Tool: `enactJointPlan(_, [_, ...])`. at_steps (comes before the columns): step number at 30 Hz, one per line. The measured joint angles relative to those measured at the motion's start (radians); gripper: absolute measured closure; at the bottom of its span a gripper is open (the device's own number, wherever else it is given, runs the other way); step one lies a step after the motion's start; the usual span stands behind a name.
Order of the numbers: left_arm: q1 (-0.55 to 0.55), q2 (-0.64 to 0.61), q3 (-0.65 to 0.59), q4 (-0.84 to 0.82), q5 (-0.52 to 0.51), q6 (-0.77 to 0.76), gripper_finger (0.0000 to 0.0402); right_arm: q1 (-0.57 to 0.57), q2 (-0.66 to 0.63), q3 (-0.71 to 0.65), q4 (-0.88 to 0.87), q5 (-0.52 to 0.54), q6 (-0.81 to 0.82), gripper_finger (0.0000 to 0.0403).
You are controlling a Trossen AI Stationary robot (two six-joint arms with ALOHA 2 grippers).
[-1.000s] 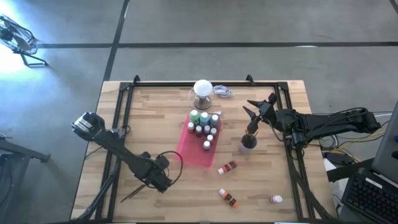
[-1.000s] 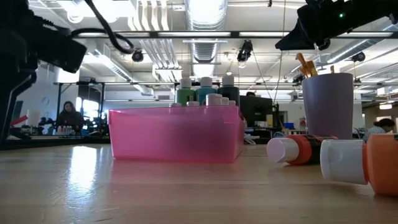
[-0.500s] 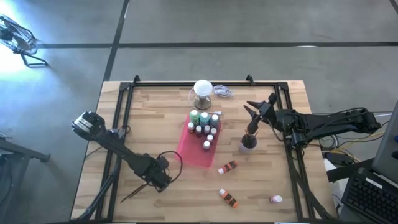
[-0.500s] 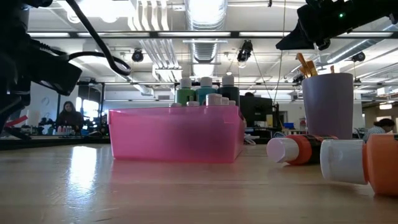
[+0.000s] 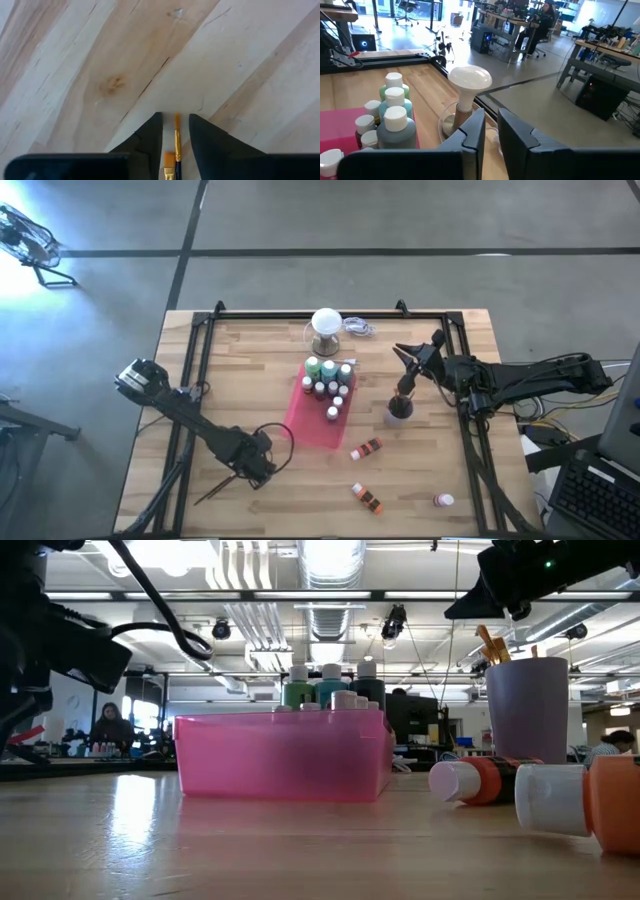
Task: Pick & Place Paint Supplies
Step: Put the orange paintbrush into the purple cup
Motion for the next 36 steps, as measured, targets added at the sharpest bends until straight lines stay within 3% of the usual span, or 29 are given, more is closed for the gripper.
enactJointPlan(9, [0.0,-0.001,0.0,0.014,0.0,0.01,0.0344,0.0,0.0,0.0,0.023,0.0,-0.018,0.0365])
enactJointPlan(18, [0.002,-0.001,0.0,0.016,0.0,0.019,0.0395,0.0,0.0,0.0,0.023,0.0,-0.015,0.0344])
enactJointPlan(28, [0.004,-0.007,0.009,0.025,0.0,0.023,0.0399,0.0,0.0,0.0,0.023,0.0,-0.015,0.0316])
enactJointPlan(36, [0.005,-0.046,0.046,0.127,-0.015,0.11,0.04,0.0,0.0,0.0,0.023,0.0,-0.015,0.0303])
